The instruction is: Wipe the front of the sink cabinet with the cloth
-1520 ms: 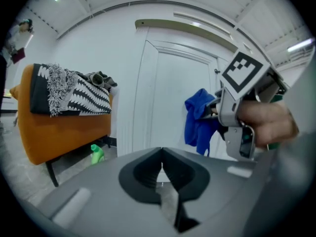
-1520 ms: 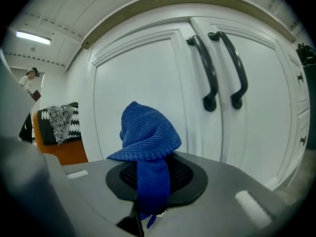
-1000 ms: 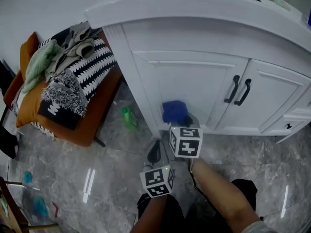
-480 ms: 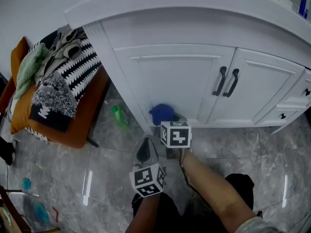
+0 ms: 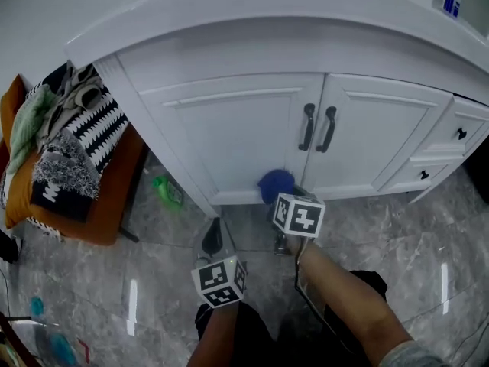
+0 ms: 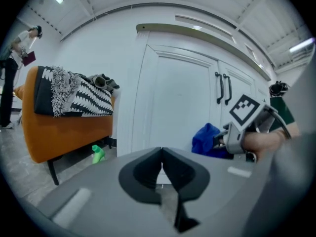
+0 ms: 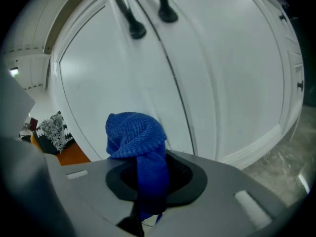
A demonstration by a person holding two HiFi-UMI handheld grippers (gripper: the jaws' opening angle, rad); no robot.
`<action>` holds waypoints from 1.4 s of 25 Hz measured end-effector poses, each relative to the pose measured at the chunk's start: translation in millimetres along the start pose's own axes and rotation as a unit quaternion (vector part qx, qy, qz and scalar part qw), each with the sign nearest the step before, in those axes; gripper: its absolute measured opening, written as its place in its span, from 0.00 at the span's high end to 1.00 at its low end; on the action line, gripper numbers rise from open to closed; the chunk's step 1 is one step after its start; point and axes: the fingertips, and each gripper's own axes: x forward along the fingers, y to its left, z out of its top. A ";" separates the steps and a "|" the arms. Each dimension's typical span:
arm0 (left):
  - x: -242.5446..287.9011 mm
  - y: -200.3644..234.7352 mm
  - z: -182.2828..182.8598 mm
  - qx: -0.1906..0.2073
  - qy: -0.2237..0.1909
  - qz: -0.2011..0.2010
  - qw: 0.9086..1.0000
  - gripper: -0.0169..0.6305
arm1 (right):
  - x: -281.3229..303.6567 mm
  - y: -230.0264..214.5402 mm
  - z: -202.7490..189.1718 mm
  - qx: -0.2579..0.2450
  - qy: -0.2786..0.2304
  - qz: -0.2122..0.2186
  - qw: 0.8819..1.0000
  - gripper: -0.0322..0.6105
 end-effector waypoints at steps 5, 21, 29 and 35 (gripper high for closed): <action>7.7 -20.3 -2.3 0.008 0.003 -0.016 1.000 0.96 | -19.4 -40.2 12.3 -0.031 -0.008 -0.014 0.999 0.84; 25.0 -61.4 -10.2 0.038 0.015 -0.049 0.998 0.96 | -79.9 -280.5 40.3 0.030 -0.020 -0.200 0.979 0.84; 30.9 -72.1 -16.9 0.048 0.021 -0.057 0.997 0.96 | -110.4 -296.2 68.8 -0.052 -0.051 -0.209 0.975 0.84; 39.2 -75.6 -20.7 0.053 0.027 -0.061 0.996 0.96 | -147.8 -275.8 129.1 -0.051 -0.092 -0.182 0.978 0.84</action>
